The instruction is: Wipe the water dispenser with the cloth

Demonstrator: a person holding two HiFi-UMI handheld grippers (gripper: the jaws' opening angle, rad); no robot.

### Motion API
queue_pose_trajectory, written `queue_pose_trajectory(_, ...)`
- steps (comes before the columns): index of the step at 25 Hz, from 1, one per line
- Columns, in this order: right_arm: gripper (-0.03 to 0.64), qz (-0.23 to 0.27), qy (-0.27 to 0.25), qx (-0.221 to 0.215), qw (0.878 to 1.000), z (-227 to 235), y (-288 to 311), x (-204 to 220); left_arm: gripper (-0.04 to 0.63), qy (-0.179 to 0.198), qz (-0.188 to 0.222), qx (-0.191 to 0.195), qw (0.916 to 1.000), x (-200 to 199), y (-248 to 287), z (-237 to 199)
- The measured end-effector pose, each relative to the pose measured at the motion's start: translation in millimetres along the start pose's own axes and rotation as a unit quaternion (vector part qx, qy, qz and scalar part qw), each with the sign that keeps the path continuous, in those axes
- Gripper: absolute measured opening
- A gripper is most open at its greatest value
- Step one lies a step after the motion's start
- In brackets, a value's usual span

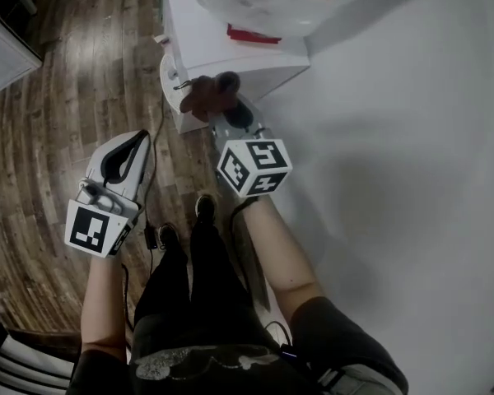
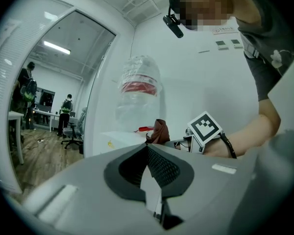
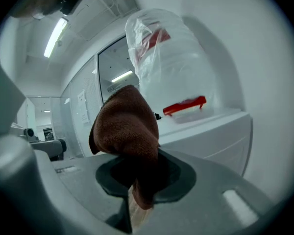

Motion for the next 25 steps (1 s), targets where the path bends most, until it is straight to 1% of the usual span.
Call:
queue_pose_trajectory(2, 0.057, 0.010, -0.006, -0.015, 1.000, 3.0, 9.5, 13.8, 0.018, -0.005, 0.004, -0.006, 1.0000, 19.6, 7.9, -7.8)
queue_pose_trajectory(4, 0.058, 0.024, -0.015, -0.029, 0.999, 10.3, 9.6, 31.3, 0.018, -0.005, -0.006, -0.010, 0.9999, 46.9, 13.8, -9.8)
queue_pose_trajectory(6, 0.058, 0.033, -0.010, -0.034, 0.999, 26.0, 4.9, 59.7, 0.018, -0.002, -0.021, -0.013, 0.9997, 80.2, 19.1, -8.4)
queue_pose_trajectory(7, 0.058, 0.030, -0.003, -0.032, 0.999, 35.9, 2.1, 78.7, 0.018, -0.001, -0.028, -0.014, 0.9995, 98.0, 20.6, -7.3)
queue_pose_trajectory(9, 0.058, 0.006, 0.005, -0.024, 1.000, 56.3, 1.3, 120.0, 0.018, -0.004, -0.042, -0.016, 0.9990, 134.8, 21.8, -8.7)
queue_pose_trajectory(12, 0.058, -0.029, -0.027, -0.018, 0.999, 79.4, 21.6, 175.7, 0.018, -0.011, -0.060, -0.025, 0.9978, 187.6, 23.0, -25.8)
queue_pose_trajectory(14, 0.058, -0.038, -0.046, -0.031, 0.998, 90.1, 36.3, 214.1, 0.018, -0.005, -0.065, -0.028, 0.9975, 226.0, 23.2, -36.9)
queue_pose_trajectory(17, 0.058, -0.056, -0.057, -0.059, 0.995, 105.7, 52.1, 276.6, 0.018, -0.008, -0.076, -0.031, 0.9966, 289.3, 24.9, -52.4)
queue_pose_trajectory(19, 0.058, -0.073, -0.064, -0.072, 0.993, 111.5, 58.6, 314.4, 0.018, -0.003, -0.084, -0.034, 0.9959, 325.0, 22.8, -62.8)
queue_pose_trajectory(22, 0.058, -0.091, -0.073, -0.085, 0.990, 111.7, 59.8, 359.2, 0.018, 0.003, -0.070, -0.026, 0.9972, 356.0, 15.9, -69.7)
queue_pose_trajectory(25, 0.058, -0.111, -0.082, -0.096, 0.986, 116.4, 62.0, 406.1, 0.018, -0.008, -0.052, -0.020, 0.9984, 388.1, 10.5, -73.7)
Point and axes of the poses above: the fingertips, and each gripper's own axes: y forward along the fingers, z to its right, x out of its underside, the point moved 4 cm from there along -y, backward along the fingers, and after that the axes turned 6 degrees about z, right-handed, at the moved point
